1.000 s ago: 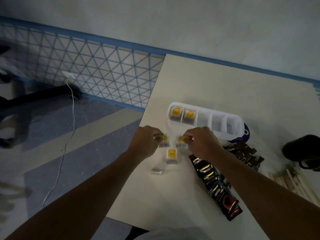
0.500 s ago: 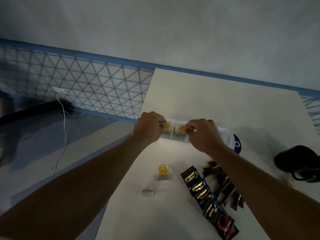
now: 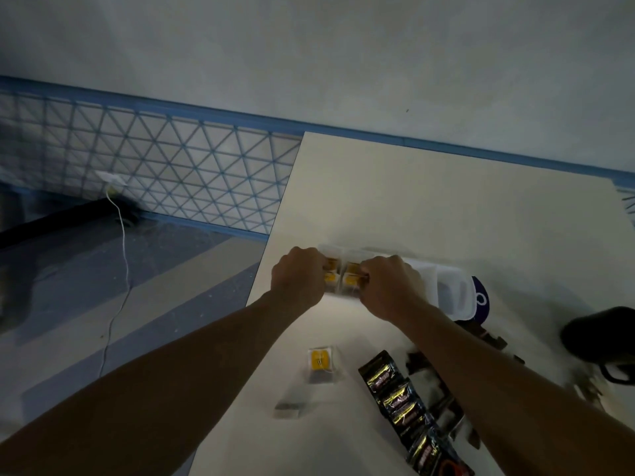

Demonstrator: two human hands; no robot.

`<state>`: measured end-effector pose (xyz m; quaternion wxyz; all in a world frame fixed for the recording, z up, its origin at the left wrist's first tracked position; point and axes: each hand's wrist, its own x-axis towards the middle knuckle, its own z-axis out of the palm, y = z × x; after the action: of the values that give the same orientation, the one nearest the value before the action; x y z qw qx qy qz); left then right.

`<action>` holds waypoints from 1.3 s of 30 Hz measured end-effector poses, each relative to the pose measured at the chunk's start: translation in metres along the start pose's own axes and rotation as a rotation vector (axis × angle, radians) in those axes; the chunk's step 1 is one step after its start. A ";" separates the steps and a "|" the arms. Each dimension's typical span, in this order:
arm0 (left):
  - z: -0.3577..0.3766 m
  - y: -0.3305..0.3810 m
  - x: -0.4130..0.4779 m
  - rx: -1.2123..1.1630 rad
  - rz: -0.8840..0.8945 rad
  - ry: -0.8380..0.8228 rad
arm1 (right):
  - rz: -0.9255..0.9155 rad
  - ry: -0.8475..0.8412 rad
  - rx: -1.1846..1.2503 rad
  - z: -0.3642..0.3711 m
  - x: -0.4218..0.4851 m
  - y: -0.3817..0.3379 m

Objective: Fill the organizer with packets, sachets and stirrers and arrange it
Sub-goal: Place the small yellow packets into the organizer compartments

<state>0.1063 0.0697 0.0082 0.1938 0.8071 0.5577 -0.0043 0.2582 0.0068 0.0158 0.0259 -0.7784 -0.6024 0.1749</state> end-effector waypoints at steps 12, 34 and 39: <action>0.007 -0.002 0.006 -0.080 0.085 0.050 | -0.032 0.053 -0.020 0.007 0.006 0.000; 0.004 -0.010 0.000 -0.212 0.181 0.134 | -0.036 0.052 -0.001 0.003 -0.003 -0.001; -0.003 -0.012 -0.010 -0.253 0.196 0.131 | -0.018 0.035 0.013 -0.002 -0.009 -0.001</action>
<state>0.0914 0.0654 0.0092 0.2567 0.8253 0.4838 0.1375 0.2558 -0.0010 0.0206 0.0429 -0.7756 -0.6078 0.1651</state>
